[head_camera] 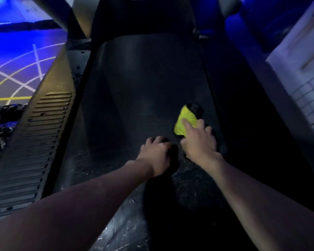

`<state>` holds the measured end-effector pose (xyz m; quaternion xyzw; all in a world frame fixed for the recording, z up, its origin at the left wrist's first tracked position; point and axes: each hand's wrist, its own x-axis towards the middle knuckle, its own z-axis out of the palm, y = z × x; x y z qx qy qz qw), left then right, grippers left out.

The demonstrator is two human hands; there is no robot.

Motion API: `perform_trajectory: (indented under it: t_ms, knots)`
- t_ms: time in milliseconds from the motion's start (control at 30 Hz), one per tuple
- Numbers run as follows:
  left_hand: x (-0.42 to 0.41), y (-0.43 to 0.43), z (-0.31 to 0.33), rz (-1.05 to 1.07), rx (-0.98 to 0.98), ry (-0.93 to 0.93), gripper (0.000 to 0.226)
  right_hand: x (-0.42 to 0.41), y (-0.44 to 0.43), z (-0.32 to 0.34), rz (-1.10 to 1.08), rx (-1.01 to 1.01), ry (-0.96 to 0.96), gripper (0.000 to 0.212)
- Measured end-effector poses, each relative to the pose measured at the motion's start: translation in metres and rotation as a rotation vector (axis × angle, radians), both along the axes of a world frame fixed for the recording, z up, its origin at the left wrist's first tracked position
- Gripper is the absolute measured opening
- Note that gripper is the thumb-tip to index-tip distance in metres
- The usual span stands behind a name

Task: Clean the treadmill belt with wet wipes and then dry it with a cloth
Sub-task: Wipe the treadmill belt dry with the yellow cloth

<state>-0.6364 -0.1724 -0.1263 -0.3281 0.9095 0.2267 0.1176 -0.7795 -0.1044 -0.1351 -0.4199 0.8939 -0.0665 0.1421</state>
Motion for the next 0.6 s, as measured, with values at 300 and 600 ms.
perform_trajectory:
  t_ms: [300, 600]
  knots:
    - [-0.046, 0.013, -0.003, 0.475, 0.453, 0.329, 0.025, -0.025, 0.052, 0.016, -0.320, -0.264, -0.362, 0.070]
    - [-0.010, 0.001, 0.043, 0.902, 1.594, 0.474, 0.050, 0.022, 0.050, 0.045, -0.564, -0.529, -1.739, 0.043]
